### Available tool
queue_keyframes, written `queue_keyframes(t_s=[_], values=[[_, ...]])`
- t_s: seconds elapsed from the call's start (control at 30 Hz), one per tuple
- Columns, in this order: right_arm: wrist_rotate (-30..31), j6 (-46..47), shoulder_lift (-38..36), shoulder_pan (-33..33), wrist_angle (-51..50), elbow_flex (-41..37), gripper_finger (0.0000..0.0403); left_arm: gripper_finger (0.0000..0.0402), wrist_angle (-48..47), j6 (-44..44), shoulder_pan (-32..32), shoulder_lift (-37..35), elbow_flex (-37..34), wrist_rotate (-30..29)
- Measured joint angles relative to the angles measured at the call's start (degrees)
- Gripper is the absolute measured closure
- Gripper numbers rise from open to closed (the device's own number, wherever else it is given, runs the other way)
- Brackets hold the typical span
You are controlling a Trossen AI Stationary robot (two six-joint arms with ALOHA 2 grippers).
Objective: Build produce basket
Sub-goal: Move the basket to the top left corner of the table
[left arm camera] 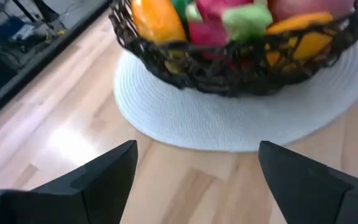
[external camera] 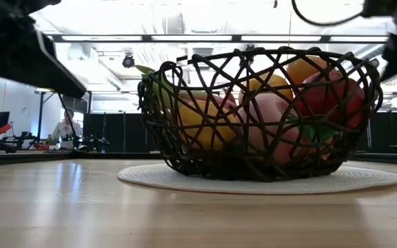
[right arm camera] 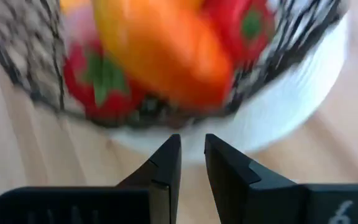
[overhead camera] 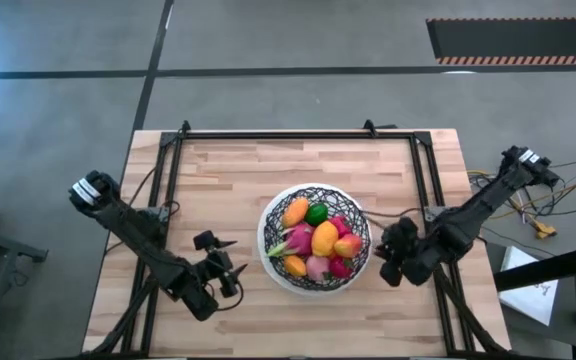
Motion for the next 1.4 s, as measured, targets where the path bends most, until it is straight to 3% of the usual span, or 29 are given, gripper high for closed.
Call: queue_keyframes(t_s=[0.1, 0.3, 0.53, 0.87, 1.13, 1.4], values=[[-3.70, 3.85, 4.14, 2.52, 0.09, -0.55, 0.0338, 0.0084, 0.30, -2.08, -0.50, 0.00, -1.41, 0.51], [-5.53, 6.00, 15.23, 3.59, 1.80, -0.74, 0.0338, 0.0085, 0.30, -1.71, -0.53, -0.09, -2.08, 1.97], [-6.65, -2.62, 26.00, 0.34, 14.83, -0.74, 0.0338, 0.0085, -0.20, 1.77, -2.29, -6.67, -2.21, 4.19], [-5.42, -12.30, 34.36, -12.51, 31.35, 0.39, 0.0338, 0.0085, 4.15, 8.52, -6.84, -17.34, -2.46, -3.56], [-6.70, -20.46, 36.87, -23.99, 38.94, 2.66, 0.0338, 0.0085, 8.90, 11.70, -6.86, -13.85, -2.58, -3.58], [-6.66, -26.70, 40.65, -31.40, 39.54, 7.01, 0.0338, 0.0085, 10.22, 11.50, -6.78, -9.27, -2.56, -3.57]])
